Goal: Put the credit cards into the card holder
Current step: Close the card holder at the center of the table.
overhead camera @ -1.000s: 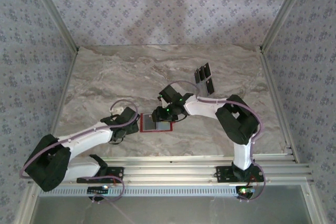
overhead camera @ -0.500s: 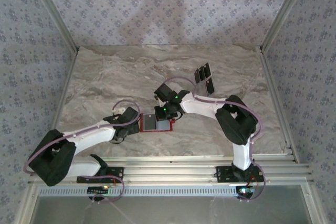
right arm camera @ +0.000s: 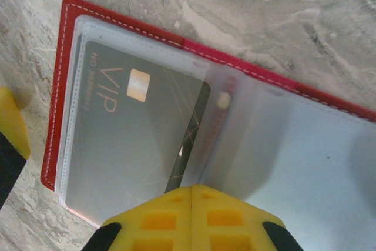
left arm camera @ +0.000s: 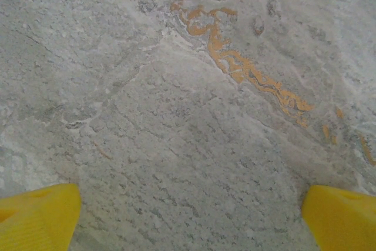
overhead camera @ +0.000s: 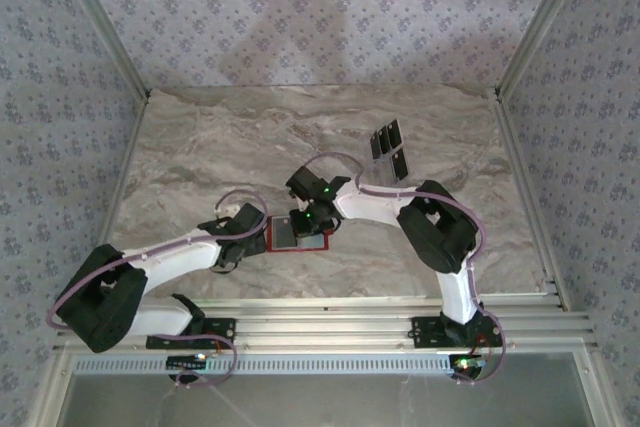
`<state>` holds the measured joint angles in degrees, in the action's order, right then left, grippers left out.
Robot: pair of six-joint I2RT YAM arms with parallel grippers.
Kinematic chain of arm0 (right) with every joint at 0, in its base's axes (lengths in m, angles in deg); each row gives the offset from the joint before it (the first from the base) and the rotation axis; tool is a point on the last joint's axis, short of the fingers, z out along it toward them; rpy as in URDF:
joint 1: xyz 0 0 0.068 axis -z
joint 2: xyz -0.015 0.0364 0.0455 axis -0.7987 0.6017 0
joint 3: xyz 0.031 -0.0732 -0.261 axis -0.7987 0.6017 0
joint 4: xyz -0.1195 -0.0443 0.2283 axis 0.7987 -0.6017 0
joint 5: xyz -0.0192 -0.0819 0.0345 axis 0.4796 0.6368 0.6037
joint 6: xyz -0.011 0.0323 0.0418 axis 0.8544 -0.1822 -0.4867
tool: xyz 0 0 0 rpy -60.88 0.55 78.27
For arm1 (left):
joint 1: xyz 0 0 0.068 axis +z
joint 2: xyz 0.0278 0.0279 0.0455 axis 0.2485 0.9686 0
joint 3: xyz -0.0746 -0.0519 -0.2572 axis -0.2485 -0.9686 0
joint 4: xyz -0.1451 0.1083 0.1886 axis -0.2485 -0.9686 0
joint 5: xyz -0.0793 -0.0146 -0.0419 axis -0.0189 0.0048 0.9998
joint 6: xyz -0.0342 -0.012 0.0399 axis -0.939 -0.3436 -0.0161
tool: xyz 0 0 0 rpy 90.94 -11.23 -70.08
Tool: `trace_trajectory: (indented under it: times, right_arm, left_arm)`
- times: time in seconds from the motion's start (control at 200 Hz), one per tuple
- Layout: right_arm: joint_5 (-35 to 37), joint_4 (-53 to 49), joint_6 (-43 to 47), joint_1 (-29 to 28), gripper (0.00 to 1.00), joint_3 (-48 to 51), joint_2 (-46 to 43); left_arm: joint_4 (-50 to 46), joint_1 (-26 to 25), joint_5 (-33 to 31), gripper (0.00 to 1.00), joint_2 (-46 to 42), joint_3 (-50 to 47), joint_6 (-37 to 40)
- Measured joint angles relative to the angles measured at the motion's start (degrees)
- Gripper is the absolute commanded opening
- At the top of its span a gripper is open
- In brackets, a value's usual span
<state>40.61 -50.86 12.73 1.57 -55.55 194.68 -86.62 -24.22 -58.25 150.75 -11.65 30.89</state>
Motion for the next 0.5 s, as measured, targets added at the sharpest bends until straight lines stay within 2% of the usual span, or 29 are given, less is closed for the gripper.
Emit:
trace_trajectory:
  times: [0.5]
  right_arm:
    - [-4.55,2.49,-0.96,-0.24,0.00,-1.81,1.86]
  left_arm:
    - [0.61,-0.13,0.00,1.00,0.96,0.26,0.00]
